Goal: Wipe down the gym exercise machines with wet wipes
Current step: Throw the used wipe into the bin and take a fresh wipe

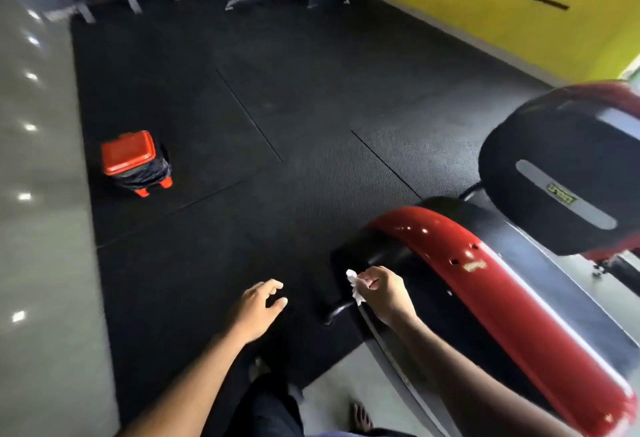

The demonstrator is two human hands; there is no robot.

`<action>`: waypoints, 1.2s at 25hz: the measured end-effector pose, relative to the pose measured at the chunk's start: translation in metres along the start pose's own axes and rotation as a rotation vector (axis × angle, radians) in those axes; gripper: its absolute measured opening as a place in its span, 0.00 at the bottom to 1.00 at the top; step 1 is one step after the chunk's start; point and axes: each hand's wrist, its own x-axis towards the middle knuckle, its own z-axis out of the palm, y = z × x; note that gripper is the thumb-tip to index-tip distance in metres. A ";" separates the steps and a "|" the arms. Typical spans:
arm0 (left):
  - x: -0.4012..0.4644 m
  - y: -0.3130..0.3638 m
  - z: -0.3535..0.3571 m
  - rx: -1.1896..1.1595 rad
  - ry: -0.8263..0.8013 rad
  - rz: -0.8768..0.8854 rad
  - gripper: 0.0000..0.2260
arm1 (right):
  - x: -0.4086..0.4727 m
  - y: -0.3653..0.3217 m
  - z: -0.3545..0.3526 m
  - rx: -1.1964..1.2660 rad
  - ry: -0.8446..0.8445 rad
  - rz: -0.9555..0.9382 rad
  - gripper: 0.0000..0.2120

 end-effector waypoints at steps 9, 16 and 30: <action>0.199 -0.068 -0.139 0.014 -0.132 0.082 0.14 | 0.180 -0.138 0.044 0.057 -0.009 -0.001 0.16; 0.379 0.021 -0.204 0.100 -0.253 0.340 0.14 | 0.271 -0.158 0.019 0.180 0.252 0.126 0.12; 0.686 0.321 -0.156 0.567 -0.607 0.753 0.16 | 0.451 -0.071 -0.116 0.351 0.718 0.570 0.03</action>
